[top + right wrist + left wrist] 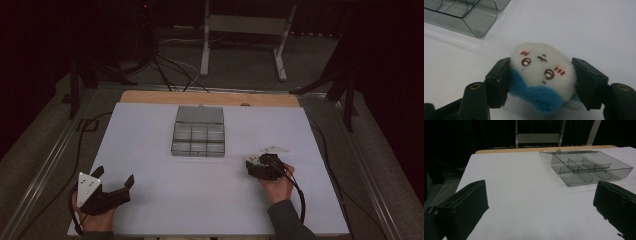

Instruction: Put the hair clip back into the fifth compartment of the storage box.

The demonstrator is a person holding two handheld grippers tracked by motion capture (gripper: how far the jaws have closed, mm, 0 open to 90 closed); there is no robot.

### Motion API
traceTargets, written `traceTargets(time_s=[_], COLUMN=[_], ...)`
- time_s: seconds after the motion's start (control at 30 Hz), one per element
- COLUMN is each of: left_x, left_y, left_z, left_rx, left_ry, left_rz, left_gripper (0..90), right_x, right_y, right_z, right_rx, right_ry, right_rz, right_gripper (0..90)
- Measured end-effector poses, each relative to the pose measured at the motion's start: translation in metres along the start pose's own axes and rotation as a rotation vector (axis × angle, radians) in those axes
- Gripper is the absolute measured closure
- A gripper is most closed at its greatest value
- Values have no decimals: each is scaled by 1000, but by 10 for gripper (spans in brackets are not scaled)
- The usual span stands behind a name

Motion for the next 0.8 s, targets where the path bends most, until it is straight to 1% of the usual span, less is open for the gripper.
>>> traceTargets(time_s=[0.13, 0.17, 0.53, 0.73, 0.8], left_x=[0, 0, 0, 1, 1], left_y=[0, 0, 0, -1, -1], left_z=[0, 0, 0, 1, 1], left_rx=[0, 1, -2, -2, 0], left_ry=[1, 3, 3, 4, 6], left_rz=[0, 2, 3, 2, 2], left_gripper=[5, 5, 6, 5, 5], right_x=[-1, -3, -9, -17, -23], right_y=[-1, -3, -6, -4, -2], right_z=[-4, -7, -14, -17, -18], right_rx=[-4, -13, -30, -40, -45], right_ry=[-7, -9, -19, -27, -35], right_rz=[1, 7, -1, -10, -13], right_gripper=[339, 339, 339, 339, 339])
Point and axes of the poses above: each handheld gripper's, and its own axes: z roughly forward along the jaws, x roughly out of its underside, y roughly to its left, the point moved 6 cm from there along z, roughly forward along the jaws, and after that the axes turned 9 degrees about -z, right-handed, at the moved point
